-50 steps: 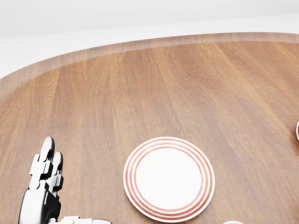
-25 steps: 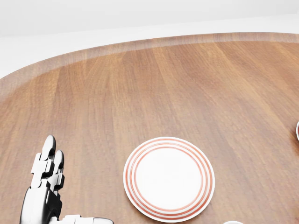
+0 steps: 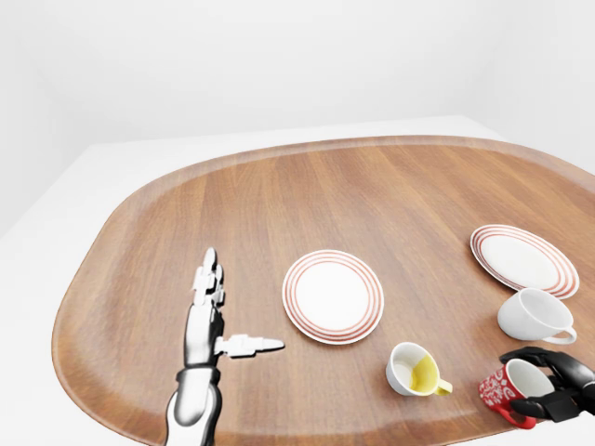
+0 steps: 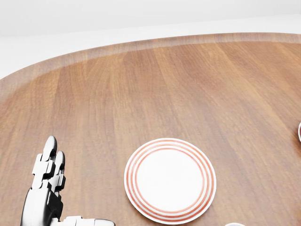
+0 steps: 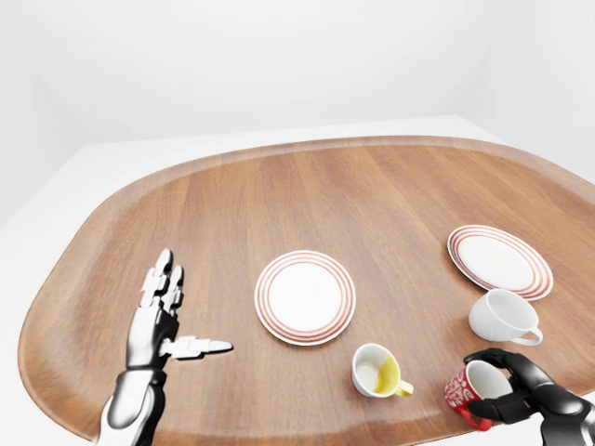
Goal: Put the red mug on the left plate.
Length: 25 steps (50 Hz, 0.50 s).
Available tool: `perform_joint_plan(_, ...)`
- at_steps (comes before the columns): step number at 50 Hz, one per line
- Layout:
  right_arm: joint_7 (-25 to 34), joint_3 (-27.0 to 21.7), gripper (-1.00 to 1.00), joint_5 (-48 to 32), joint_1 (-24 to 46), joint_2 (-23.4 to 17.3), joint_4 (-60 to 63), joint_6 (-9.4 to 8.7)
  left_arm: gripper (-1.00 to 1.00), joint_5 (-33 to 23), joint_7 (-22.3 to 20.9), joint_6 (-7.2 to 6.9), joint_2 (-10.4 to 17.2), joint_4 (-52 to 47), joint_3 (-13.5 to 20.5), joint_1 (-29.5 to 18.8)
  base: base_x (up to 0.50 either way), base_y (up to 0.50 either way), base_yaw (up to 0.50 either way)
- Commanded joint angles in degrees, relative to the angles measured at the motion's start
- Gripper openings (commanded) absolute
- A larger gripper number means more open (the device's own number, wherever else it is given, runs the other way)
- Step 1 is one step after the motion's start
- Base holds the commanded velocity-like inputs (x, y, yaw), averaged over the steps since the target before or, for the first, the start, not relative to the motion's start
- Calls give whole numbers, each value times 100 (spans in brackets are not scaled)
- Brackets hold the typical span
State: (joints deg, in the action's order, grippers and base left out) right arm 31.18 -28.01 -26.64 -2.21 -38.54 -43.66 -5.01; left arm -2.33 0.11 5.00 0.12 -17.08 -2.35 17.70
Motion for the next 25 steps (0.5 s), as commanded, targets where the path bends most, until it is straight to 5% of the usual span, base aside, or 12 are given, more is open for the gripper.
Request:
perform_joint_plan(1,-219,50,-100,-92,-33,19,-2,1,100,-2,3,0,2,-6,-4,6,0,0,0)
perform_joint_plan(13,-152,203,-100,-315,175,3,117,1,100,-8,10,0,3,-5,-22,14,0,0,0)
perform_joint_plan(16,-121,70,-100,-554,219,-8,824,1,100,-19,18,0,5,6,-26,-1,0,0,0)
perform_joint_plan(20,649,-258,-100,-1237,219,132,2793,1,100,7,12,0,3,35,9,-39,0,0,0)
perform_joint_plan(25,882,-21,-98,-2058,837,226,3394,1,100,19,4,0,-2,33,24,-29,0,0,0)
